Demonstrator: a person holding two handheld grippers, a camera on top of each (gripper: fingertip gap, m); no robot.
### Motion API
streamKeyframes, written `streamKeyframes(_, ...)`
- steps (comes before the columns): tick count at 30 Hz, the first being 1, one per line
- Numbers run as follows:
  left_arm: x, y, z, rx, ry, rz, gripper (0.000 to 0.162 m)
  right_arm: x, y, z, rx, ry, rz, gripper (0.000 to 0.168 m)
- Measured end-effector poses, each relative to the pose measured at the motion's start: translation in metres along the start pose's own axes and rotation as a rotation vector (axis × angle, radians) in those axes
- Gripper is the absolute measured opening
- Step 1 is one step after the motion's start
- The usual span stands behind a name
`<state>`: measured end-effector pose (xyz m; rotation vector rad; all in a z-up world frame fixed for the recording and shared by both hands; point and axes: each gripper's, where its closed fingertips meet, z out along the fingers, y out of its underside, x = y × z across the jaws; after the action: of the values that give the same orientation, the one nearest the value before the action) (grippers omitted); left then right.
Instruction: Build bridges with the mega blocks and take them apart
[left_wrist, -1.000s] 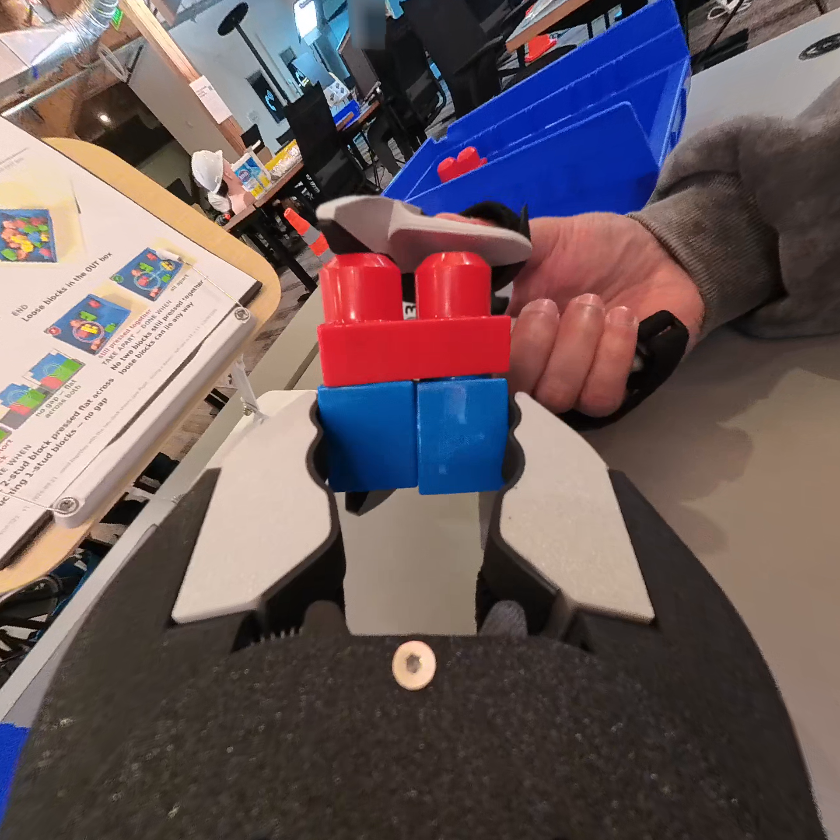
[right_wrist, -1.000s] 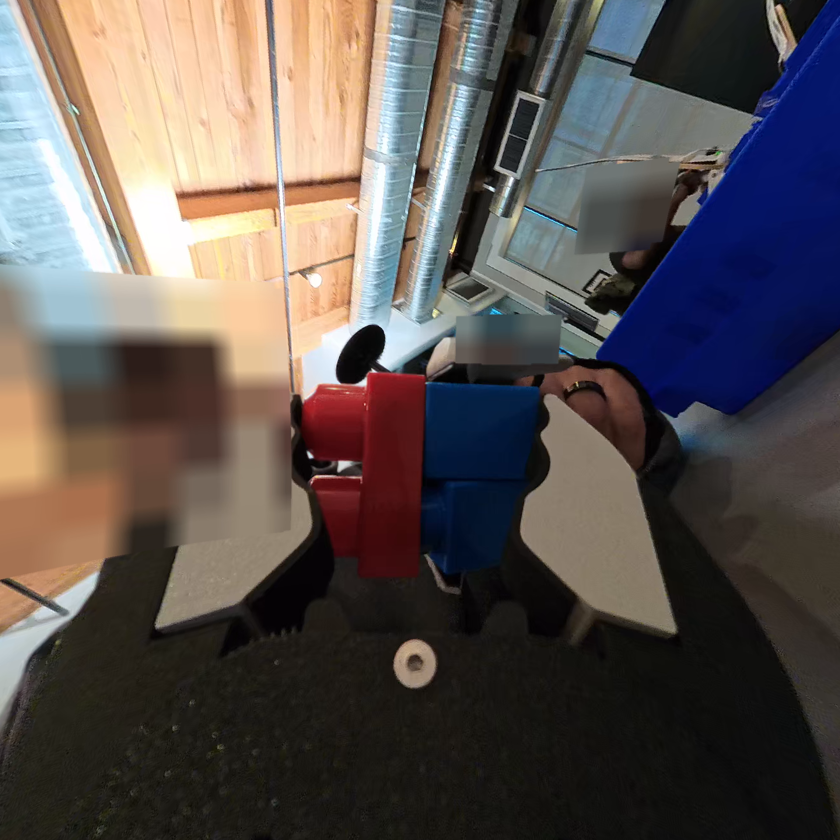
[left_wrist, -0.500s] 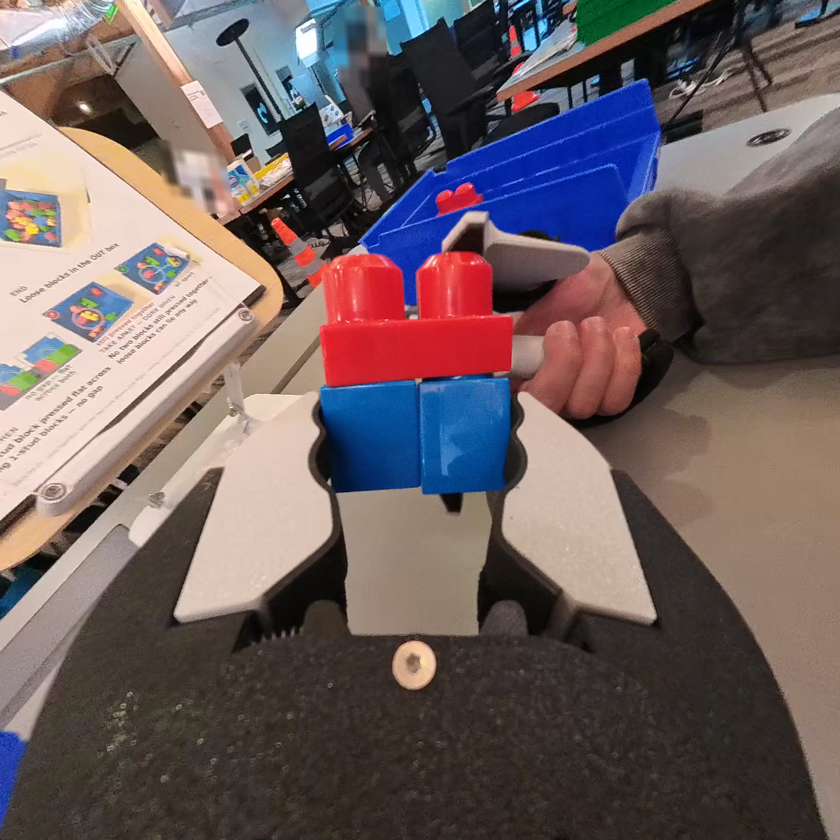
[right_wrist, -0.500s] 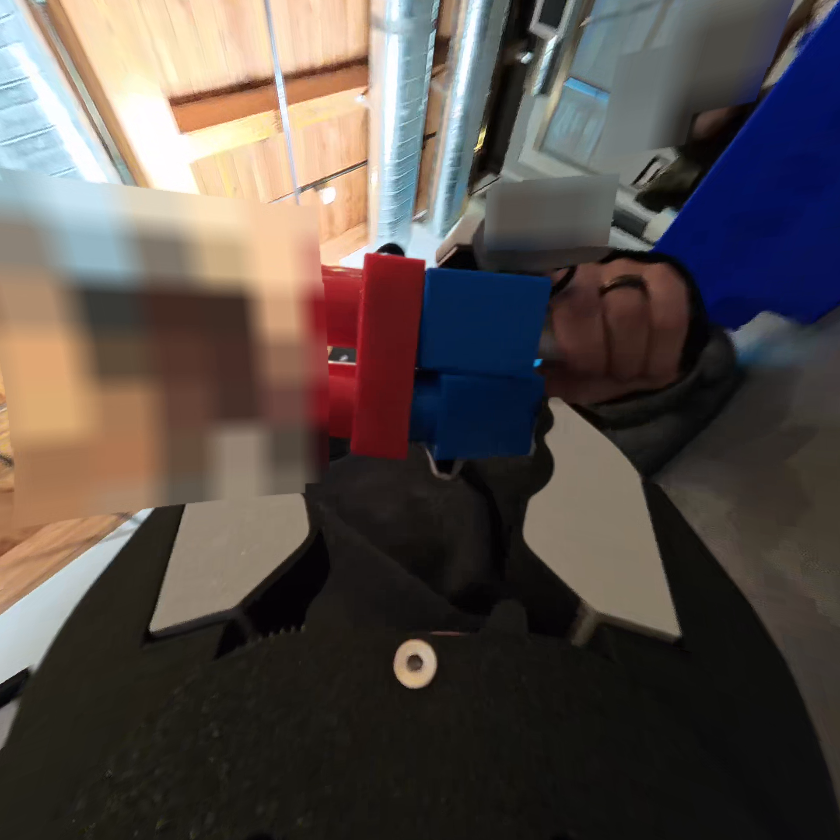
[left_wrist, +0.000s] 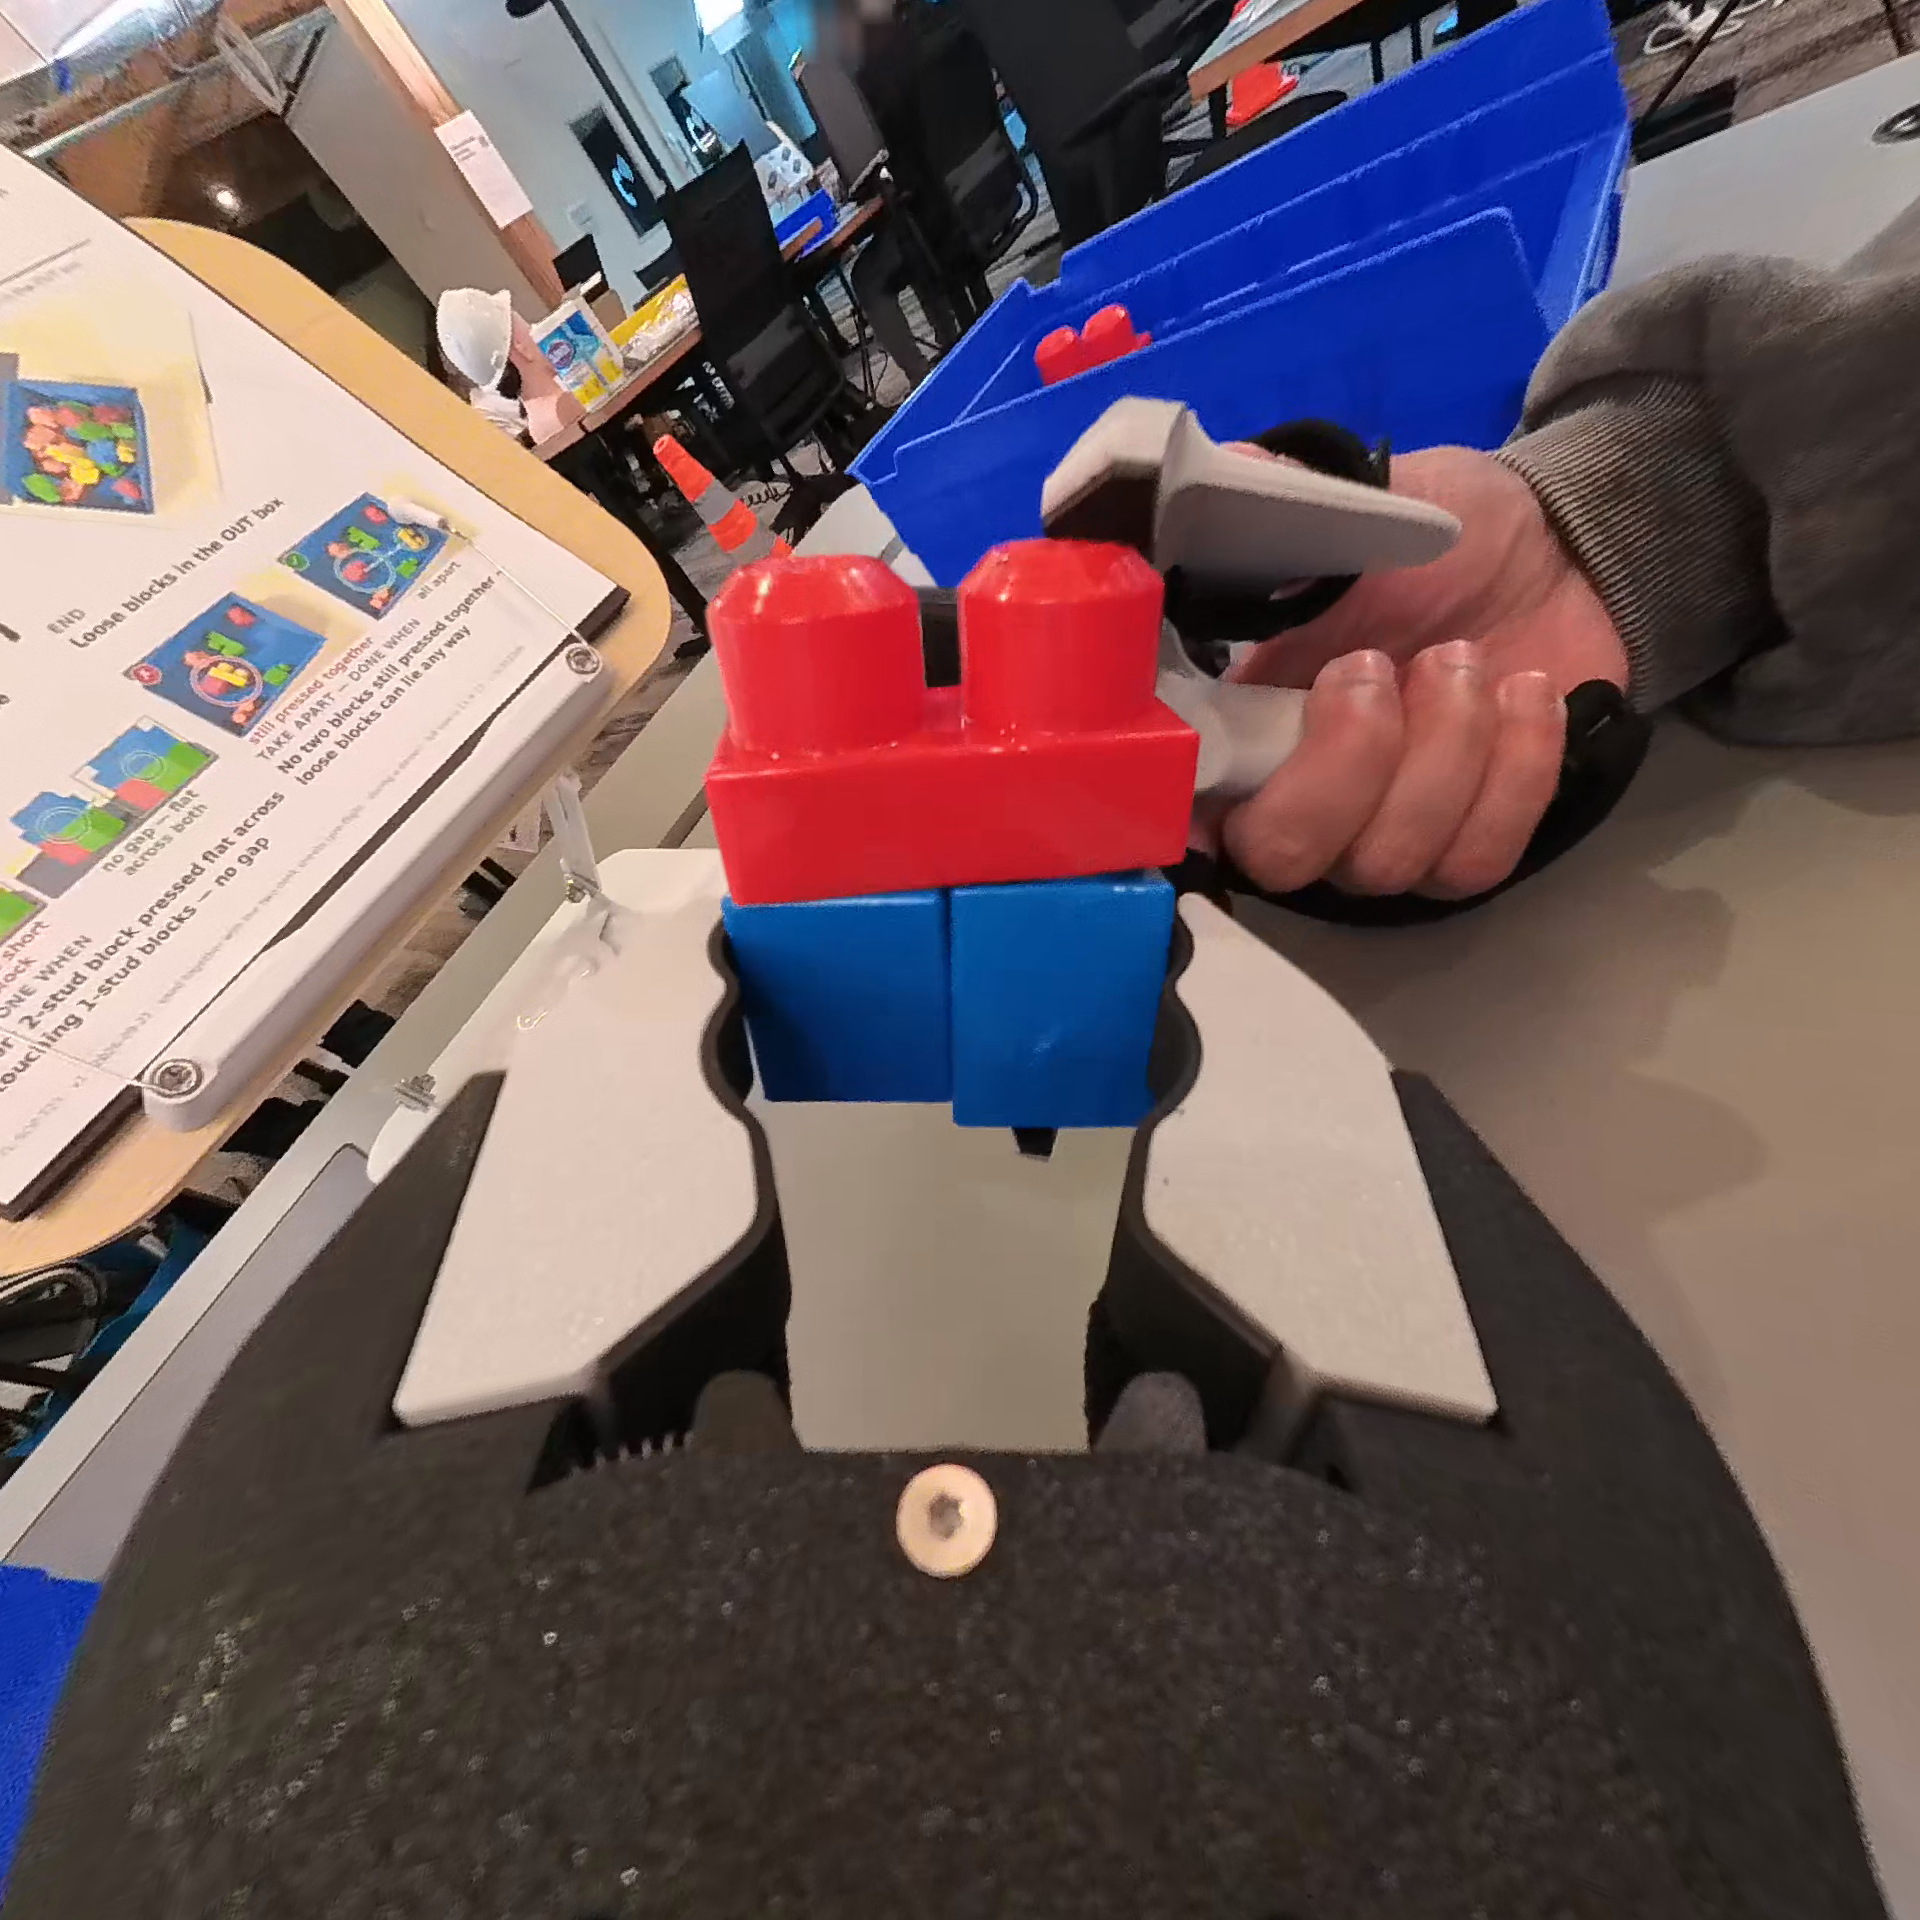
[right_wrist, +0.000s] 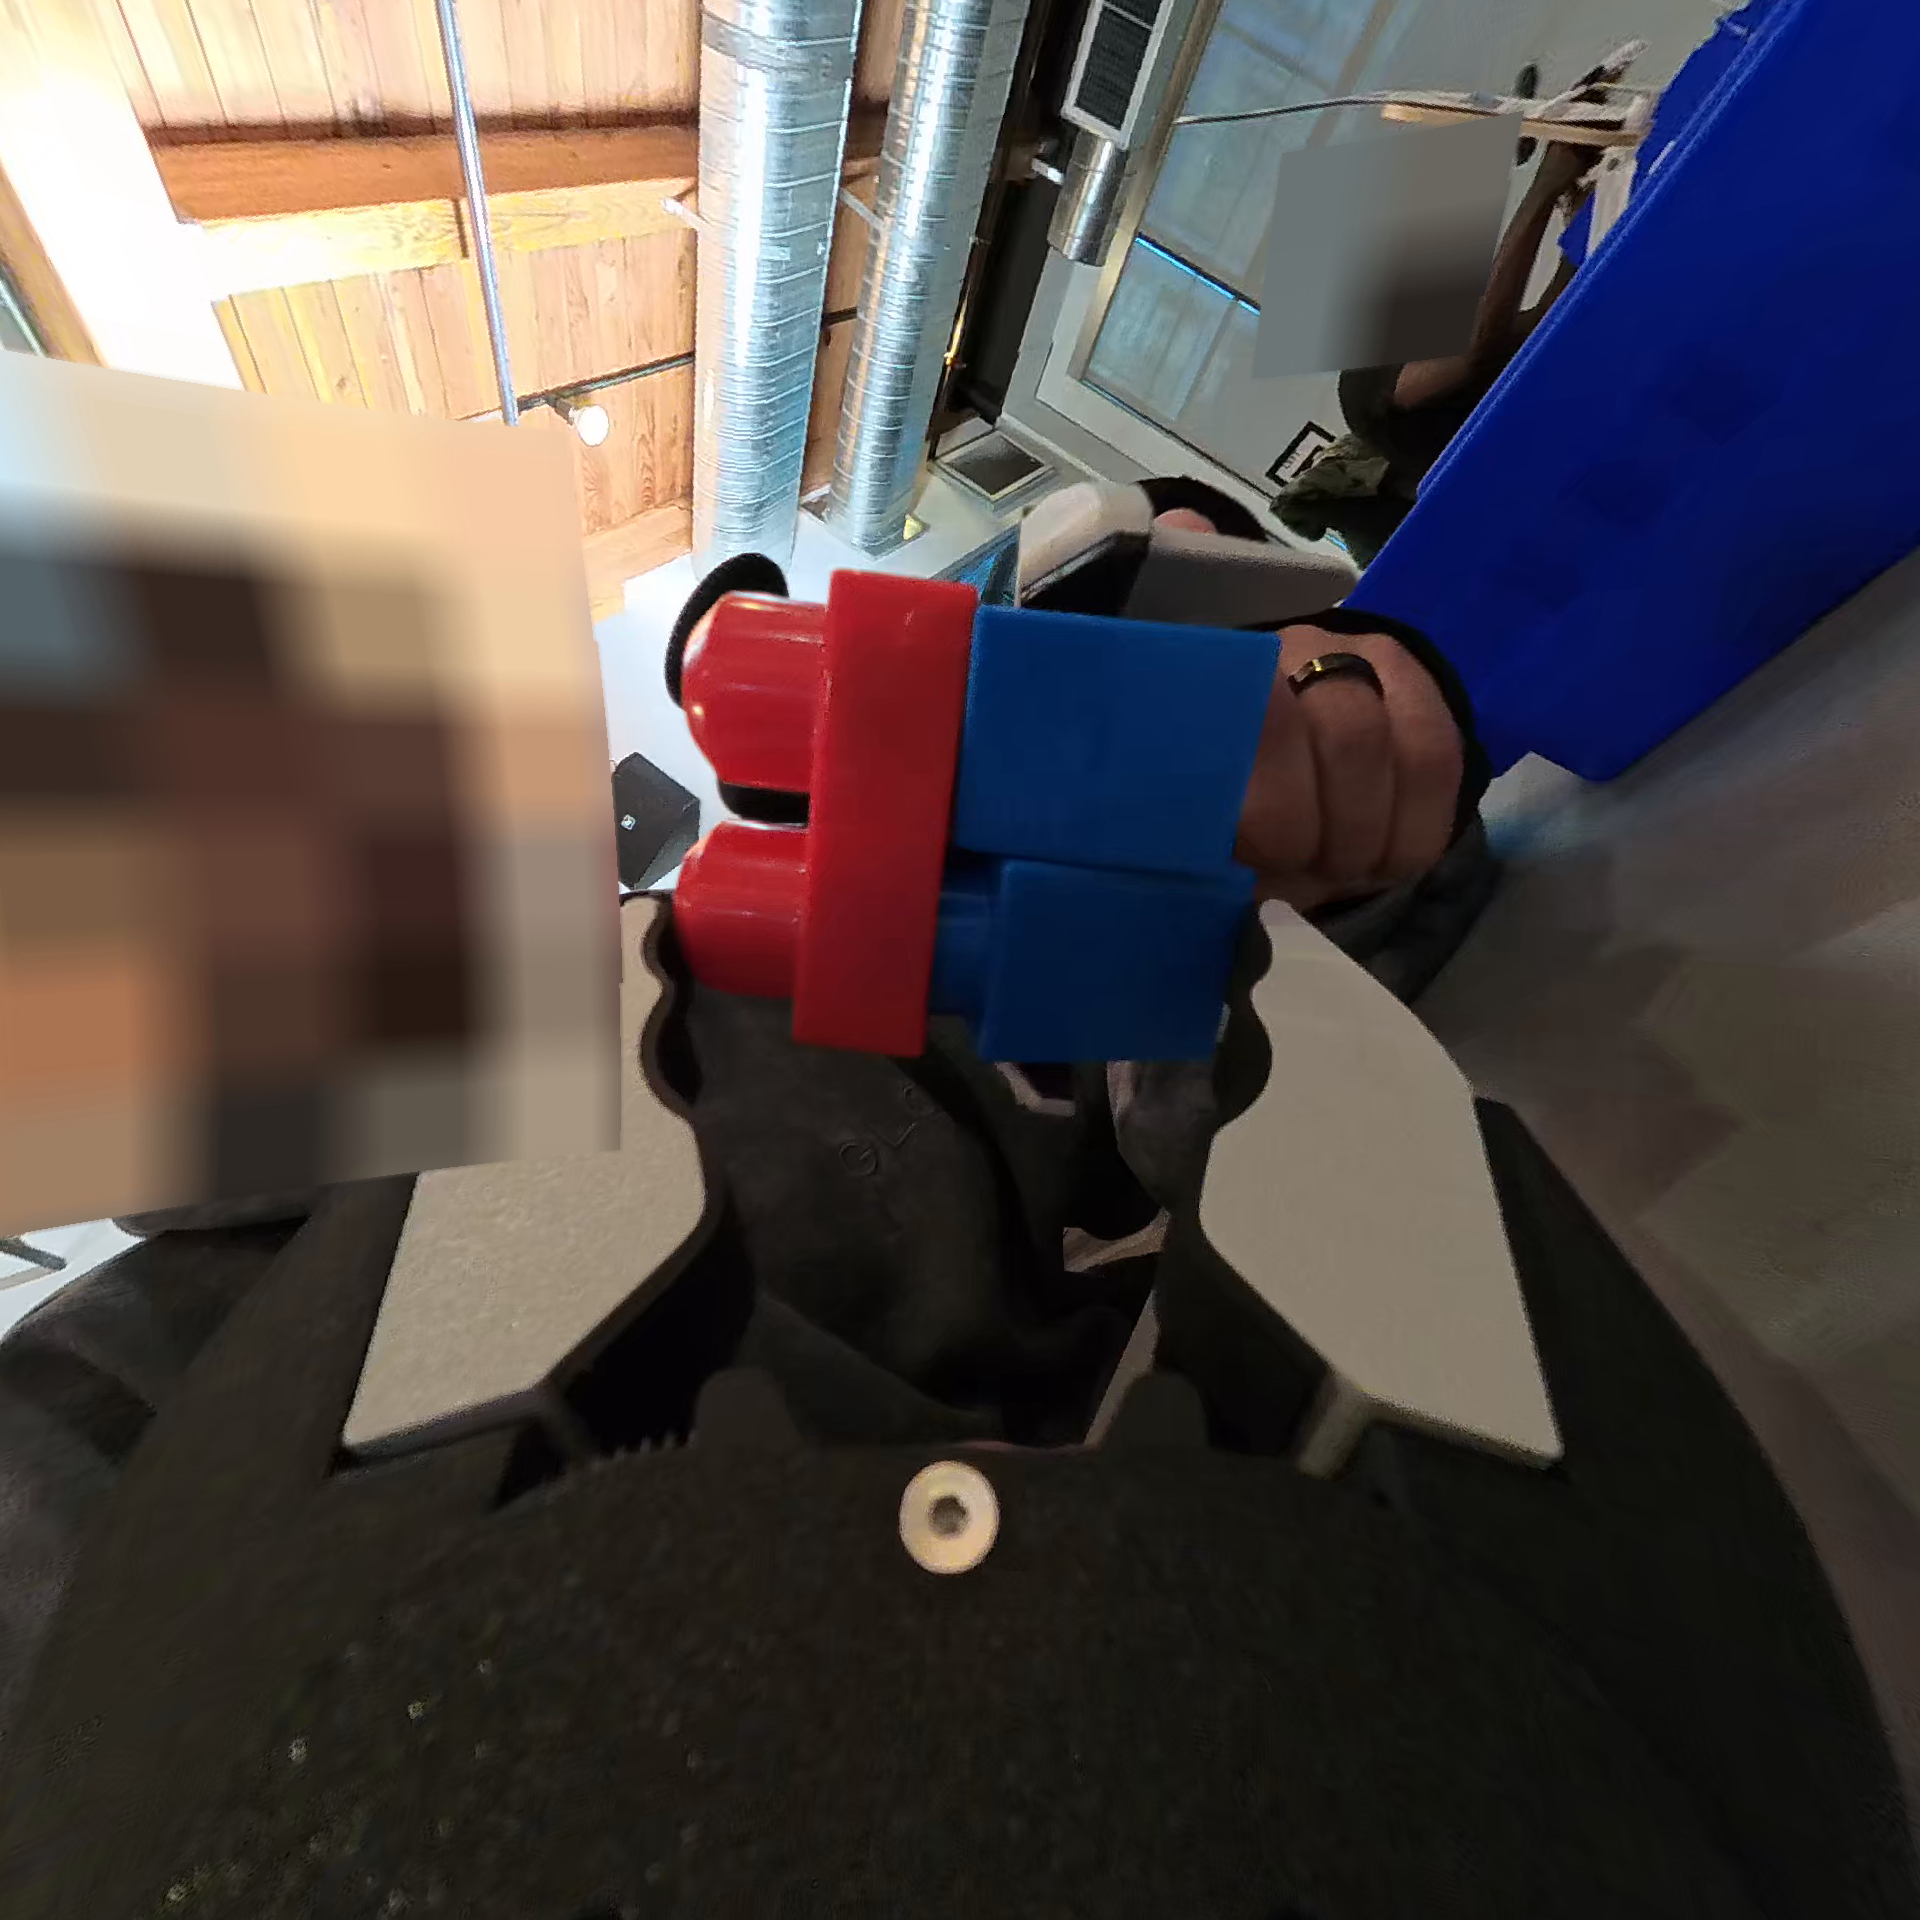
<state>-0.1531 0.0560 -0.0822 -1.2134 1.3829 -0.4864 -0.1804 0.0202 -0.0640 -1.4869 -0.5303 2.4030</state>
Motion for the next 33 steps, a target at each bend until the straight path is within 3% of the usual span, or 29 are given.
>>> streamKeyframes(6, 0.001, 0.006, 0.002, -0.028, 0.006, 0.014, 0.075, 0.006, 0.002, 0.000, 0.002, 0.074, -0.035, 0.102)
streamKeyframes(8, 0.001, 0.005, 0.002, -0.027, -0.008, 0.020, 0.075, 0.004, 0.000, 0.001, 0.024, 0.059, -0.038, 0.103)
streamKeyframes(12, 0.013, -0.003, 0.005, -0.003, 0.008, 0.054, 0.075, -0.002, 0.020, 0.024, -0.086, -0.025, -0.038, 0.114)
streamKeyframes(24, 0.002, 0.005, 0.003, -0.049, -0.053, 0.104, 0.075, 0.006, 0.009, 0.017, -0.034, 0.051, -0.104, 0.106)
streamKeyframes(33, 0.002, 0.013, 0.004, -0.083, -0.031, 0.100, 0.076, 0.017, 0.012, 0.010, -0.115, 0.179, -0.181, 0.096)
